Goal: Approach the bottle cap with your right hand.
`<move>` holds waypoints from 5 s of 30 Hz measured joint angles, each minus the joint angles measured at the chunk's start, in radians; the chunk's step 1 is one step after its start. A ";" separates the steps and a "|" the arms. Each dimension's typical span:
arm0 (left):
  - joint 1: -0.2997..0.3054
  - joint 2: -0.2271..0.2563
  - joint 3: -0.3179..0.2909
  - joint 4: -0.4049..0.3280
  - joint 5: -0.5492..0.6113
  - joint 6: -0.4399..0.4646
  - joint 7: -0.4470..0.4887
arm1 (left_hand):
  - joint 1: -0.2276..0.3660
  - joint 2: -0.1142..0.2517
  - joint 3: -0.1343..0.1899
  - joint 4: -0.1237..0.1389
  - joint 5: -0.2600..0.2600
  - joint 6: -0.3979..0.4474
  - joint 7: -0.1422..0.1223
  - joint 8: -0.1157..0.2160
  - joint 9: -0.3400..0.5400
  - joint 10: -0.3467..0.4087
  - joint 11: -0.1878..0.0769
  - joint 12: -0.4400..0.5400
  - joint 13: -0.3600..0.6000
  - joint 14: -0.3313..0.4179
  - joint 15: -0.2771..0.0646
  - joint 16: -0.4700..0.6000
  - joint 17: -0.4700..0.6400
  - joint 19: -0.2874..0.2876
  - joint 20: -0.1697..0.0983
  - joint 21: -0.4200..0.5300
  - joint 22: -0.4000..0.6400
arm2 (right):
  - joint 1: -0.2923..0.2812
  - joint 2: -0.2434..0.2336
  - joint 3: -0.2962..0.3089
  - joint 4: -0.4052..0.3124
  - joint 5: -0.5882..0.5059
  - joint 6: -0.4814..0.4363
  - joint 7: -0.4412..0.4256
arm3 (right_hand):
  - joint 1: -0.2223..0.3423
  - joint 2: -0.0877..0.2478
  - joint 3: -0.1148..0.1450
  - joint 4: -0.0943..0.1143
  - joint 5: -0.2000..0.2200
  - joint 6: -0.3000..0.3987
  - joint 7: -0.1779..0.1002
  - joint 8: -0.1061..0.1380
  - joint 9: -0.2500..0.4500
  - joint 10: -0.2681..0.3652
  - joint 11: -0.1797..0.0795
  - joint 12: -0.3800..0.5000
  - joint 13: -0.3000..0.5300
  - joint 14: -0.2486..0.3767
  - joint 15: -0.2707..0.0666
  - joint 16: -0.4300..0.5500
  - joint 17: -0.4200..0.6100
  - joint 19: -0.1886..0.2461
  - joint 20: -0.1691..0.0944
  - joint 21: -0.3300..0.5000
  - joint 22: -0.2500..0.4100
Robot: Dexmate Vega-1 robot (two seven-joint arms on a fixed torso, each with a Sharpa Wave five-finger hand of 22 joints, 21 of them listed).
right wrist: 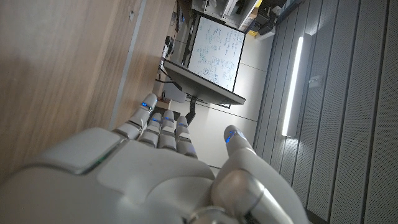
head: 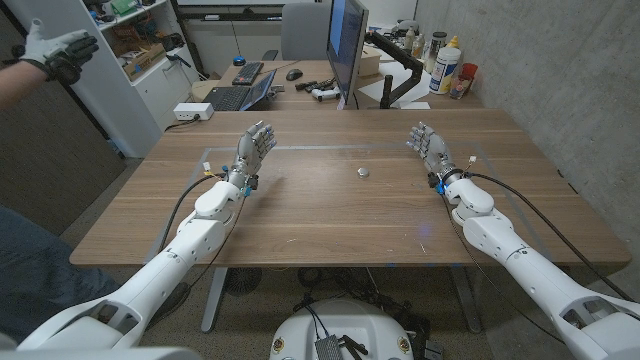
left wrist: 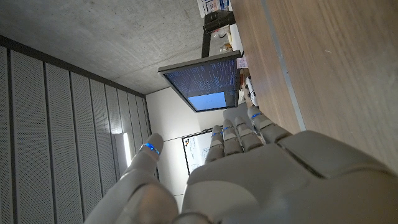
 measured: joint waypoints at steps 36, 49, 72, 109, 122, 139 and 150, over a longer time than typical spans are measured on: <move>0.026 0.021 0.001 -0.060 0.042 0.020 0.067 | 0.020 0.012 0.008 -0.025 0.009 0.025 -0.003 0.008 0.000 0.019 0.005 0.000 0.000 0.019 0.001 0.000 0.000 0.011 0.000 -0.008 0.000 | 0.017 -0.044 -0.040 -0.102 -0.081 -0.129 -0.097 | 0.046 0.031 0.009 -0.024 0.021 0.045 -0.027 0.008 0.000 0.030 -0.009 0.000 0.000 0.018 -0.004 0.000 0.000 -0.015 0.004 -0.027 0.000; 0.030 0.033 0.000 -0.070 0.055 0.014 0.067 | 0.024 0.016 0.007 -0.032 0.009 0.025 -0.003 0.008 0.000 0.023 0.009 0.000 0.000 0.019 0.001 0.000 0.000 0.011 0.000 -0.012 0.000 | 0.025 -0.062 -0.059 -0.136 -0.123 -0.177 -0.123 | 0.064 0.038 0.009 -0.032 0.025 0.050 -0.032 0.008 0.000 0.024 -0.015 0.000 0.000 -0.008 -0.008 -0.012 0.000 -0.051 0.003 -0.060 0.000; 0.034 0.045 0.003 -0.088 0.067 0.013 0.062 | 0.028 0.012 0.003 -0.042 0.014 0.034 -0.005 0.008 0.000 0.023 0.009 0.000 -0.001 0.019 0.001 0.000 0.000 0.003 0.000 -0.027 0.000 | 0.055 -0.086 -0.100 -0.170 -0.213 -0.227 -0.147 | 0.076 0.043 0.001 -0.040 0.028 0.062 -0.056 0.008 0.000 0.019 -0.020 0.000 -0.001 -0.018 -0.015 -0.012 0.000 -0.067 0.002 -0.076 0.000; 0.059 0.063 0.004 -0.143 0.085 0.031 0.091 | 0.028 0.012 -0.006 -0.050 0.014 0.047 0.000 0.008 -0.001 0.032 0.007 0.000 -0.001 0.022 0.004 0.000 -0.001 0.003 0.000 -0.027 0.000 | 0.118 -0.124 -0.156 -0.161 -0.310 -0.235 -0.055 | 0.092 0.034 -0.019 -0.059 0.043 0.059 -0.088 0.001 0.004 0.042 -0.043 0.000 0.005 0.045 -0.023 0.000 -0.001 0.036 0.000 -0.076 0.000; 0.071 0.073 0.002 -0.172 0.095 0.038 0.102 | 0.031 0.015 -0.006 -0.050 0.014 0.047 0.000 0.008 -0.001 0.031 0.007 0.000 -0.001 0.026 0.009 0.000 -0.001 0.003 0.000 -0.034 0.000 | 0.129 -0.143 -0.173 -0.183 -0.355 -0.250 -0.045 | 0.100 0.026 -0.031 -0.063 0.051 0.100 -0.140 0.008 0.007 0.066 -0.059 0.000 0.005 0.091 -0.020 0.008 -0.003 0.082 0.000 -0.076 -0.003; 0.085 0.083 -0.005 -0.198 0.099 0.046 0.114 | 0.032 0.016 -0.010 -0.054 0.014 0.056 0.002 0.008 -0.001 0.037 0.013 0.000 -0.001 0.026 0.009 0.000 0.002 0.003 0.000 -0.038 0.002 | 0.150 -0.160 -0.197 -0.211 -0.413 -0.277 -0.031 | 0.097 0.016 -0.035 -0.066 0.062 0.103 -0.161 0.008 0.009 0.071 -0.065 0.000 0.004 0.099 -0.020 0.008 -0.003 0.095 -0.002 -0.086 -0.003; 0.090 0.088 -0.006 -0.204 0.103 0.047 0.117 | 0.032 0.016 -0.010 -0.054 0.014 0.055 0.002 0.008 -0.001 0.039 0.014 0.000 -0.001 0.030 0.012 0.000 0.005 0.003 0.000 -0.038 0.005 | 0.166 -0.160 -0.220 -0.233 -0.466 -0.308 -0.037 | 0.105 0.007 -0.038 -0.070 0.070 0.103 -0.168 0.008 0.009 0.082 -0.075 0.000 0.004 0.104 -0.022 -0.001 -0.003 0.098 0.002 -0.097 -0.003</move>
